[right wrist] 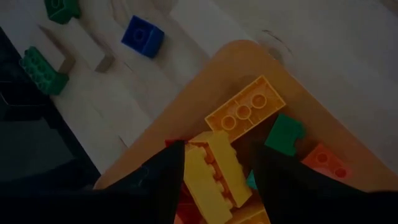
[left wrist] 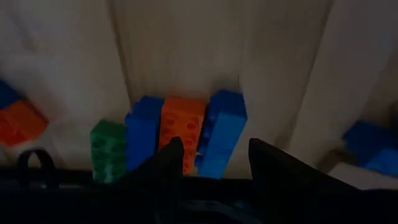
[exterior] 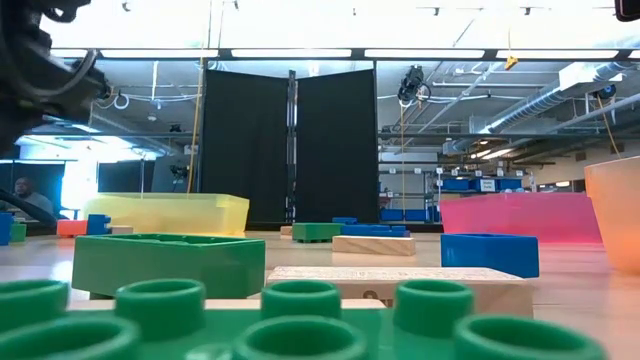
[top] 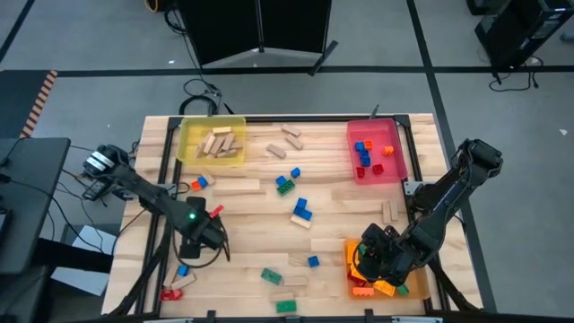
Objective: Sort blocks by size
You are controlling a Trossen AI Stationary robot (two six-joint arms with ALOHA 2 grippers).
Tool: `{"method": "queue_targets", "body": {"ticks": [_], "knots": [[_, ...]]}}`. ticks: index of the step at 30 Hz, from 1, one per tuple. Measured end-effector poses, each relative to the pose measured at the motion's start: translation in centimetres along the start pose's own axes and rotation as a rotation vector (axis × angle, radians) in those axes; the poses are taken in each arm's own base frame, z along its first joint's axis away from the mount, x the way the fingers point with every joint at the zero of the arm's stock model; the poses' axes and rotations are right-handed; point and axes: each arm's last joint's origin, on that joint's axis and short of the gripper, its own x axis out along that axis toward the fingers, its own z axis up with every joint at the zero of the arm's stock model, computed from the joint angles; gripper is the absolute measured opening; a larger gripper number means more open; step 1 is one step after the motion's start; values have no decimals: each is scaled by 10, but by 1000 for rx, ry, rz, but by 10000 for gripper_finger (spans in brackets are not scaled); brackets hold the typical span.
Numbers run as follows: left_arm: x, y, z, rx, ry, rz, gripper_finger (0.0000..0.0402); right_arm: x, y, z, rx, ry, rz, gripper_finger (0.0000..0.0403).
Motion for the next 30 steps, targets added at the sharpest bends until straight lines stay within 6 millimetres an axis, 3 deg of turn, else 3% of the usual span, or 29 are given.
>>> {"method": "queue_targets", "body": {"ticks": [11, 22, 30], "knots": [[24, -11, 19, 245, 76, -24, 188, 0, 0, 0, 0, 0, 0, 197], [60, -11, 20, 250, 200, -16, 185, 0, 0, 0, 0, 0, 0, 197], [60, -11, 23, 243, 148, 24, 102, 0, 0, 0, -2, -1, 0, 197]]}}
